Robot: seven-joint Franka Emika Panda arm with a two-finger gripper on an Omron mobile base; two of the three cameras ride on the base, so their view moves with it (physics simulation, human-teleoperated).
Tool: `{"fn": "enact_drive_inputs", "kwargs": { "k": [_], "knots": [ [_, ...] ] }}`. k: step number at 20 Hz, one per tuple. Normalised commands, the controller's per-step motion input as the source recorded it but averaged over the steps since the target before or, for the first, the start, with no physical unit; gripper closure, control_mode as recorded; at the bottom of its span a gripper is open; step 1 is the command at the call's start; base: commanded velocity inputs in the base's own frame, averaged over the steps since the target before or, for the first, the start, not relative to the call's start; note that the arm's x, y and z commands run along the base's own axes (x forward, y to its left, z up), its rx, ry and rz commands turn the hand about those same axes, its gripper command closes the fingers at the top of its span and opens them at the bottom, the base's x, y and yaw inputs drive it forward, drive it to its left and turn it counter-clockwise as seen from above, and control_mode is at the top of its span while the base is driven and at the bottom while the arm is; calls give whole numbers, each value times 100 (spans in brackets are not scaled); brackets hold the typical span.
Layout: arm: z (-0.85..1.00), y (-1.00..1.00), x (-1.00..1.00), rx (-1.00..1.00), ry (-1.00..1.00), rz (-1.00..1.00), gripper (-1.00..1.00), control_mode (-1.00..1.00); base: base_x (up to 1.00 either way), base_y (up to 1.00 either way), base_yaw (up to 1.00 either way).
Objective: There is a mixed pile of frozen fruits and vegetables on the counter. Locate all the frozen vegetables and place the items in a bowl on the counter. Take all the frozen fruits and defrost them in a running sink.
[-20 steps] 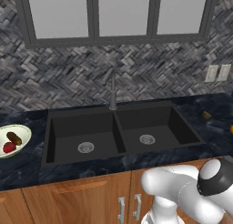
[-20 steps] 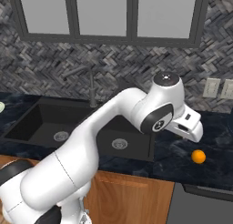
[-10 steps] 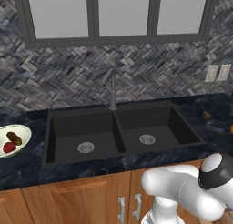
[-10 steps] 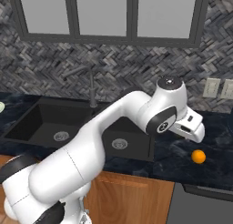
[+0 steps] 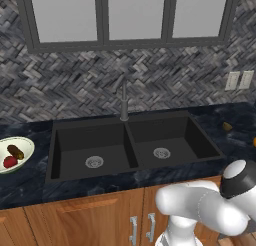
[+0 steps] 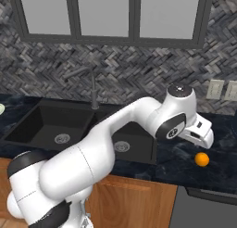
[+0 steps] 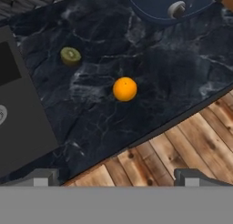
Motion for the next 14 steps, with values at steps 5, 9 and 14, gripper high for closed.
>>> {"fn": "enact_drive_inputs", "kwargs": {
  "k": [5, 9, 14],
  "knots": [
    [-20, -13, 15, 0, 3, 0, -100, -100, 0, 0, 0],
    [-18, -10, 11, 0, 0, 0, -100, -100, 0, 0, 0],
    [-16, -13, 1, 0, 0, 0, -100, -100, 0, 0, 0]
  ]
}}
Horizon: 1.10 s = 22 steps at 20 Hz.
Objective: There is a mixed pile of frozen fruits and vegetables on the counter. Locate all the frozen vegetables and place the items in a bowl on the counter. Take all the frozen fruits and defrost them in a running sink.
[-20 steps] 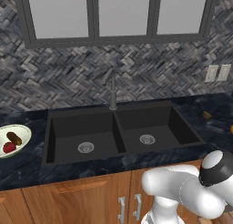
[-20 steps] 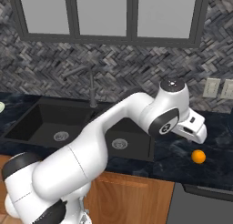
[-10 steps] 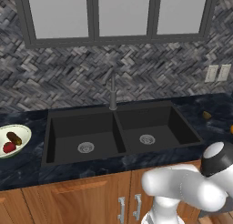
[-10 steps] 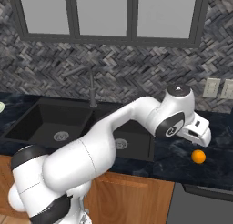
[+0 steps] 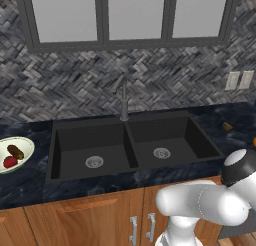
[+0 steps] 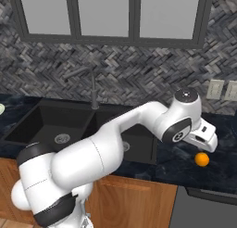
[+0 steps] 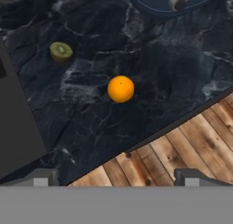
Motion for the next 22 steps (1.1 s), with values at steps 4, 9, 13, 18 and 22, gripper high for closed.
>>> {"fn": "enact_drive_inputs", "kwargs": {
  "k": [4, 9, 13, 18, 22],
  "knots": [
    [-15, -9, 3, 0, 0, 0, -100, -100, 0, 0, 0],
    [-14, -8, 7, 1, 0, 0, -100, -100, 0, 0, 0],
    [-14, -6, 13, 2, 0, 0, -100, -100, 0, 0, 0],
    [-16, 0, 16, 3, 0, 0, -100, -100, 0, 0, 0],
    [-17, 0, 23, 3, 0, 1, -100, -100, 0, 0, 0]
  ]
}}
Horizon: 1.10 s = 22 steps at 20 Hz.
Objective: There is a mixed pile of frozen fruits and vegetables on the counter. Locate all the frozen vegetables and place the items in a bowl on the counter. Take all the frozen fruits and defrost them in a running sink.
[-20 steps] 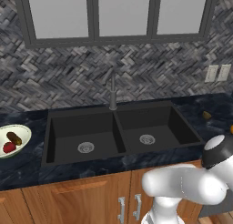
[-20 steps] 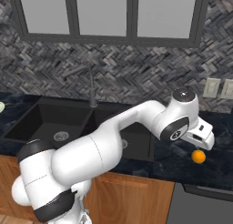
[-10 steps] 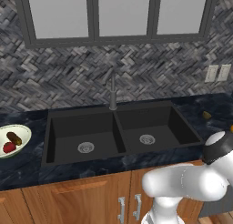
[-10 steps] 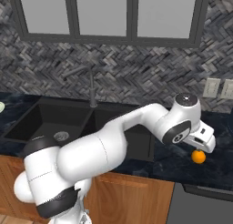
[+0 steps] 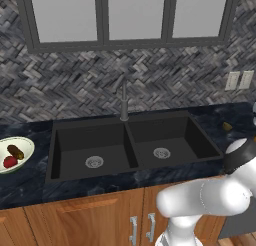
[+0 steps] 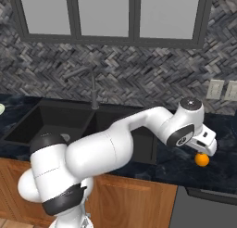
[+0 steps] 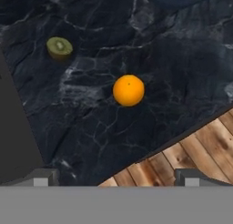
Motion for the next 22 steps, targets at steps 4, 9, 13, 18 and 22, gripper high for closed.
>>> {"fn": "enact_drive_inputs", "kwargs": {
  "k": [4, 9, 13, 18, 22],
  "knots": [
    [-19, -1, 27, 2, 0, 1, -100, -100, 0, 0, 0],
    [-17, -8, 26, 2, 0, 1, -100, -100, 0, 0, 0],
    [-10, -17, 15, 2, 1, 0, -100, -100, 0, 0, 0],
    [-4, -17, 15, 4, 5, 1, -100, -100, 0, 0, 0],
    [-6, -21, 18, 6, 9, 2, -100, -100, 0, 0, 0]
  ]
}}
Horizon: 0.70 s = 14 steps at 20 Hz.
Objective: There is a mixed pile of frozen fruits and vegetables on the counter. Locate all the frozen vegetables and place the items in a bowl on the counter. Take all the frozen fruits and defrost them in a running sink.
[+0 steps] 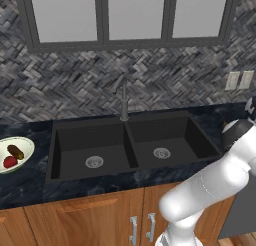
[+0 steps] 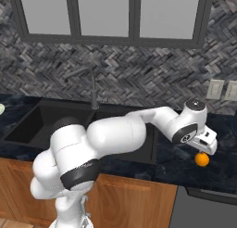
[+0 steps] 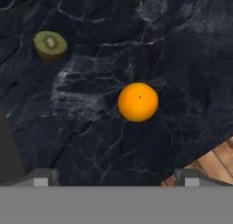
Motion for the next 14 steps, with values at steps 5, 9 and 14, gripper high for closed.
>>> {"fn": "enact_drive_inputs", "kwargs": {
  "k": [5, 9, 14],
  "knots": [
    [-11, -23, 14, 5, 3, 3, -100, -100, 0, 0, 0],
    [-12, -29, 12, 5, 1, 3, -100, -100, 0, 0, 0],
    [-10, -22, 11, 4, 2, 2, -100, -100, 0, 0, 0]
  ]
}}
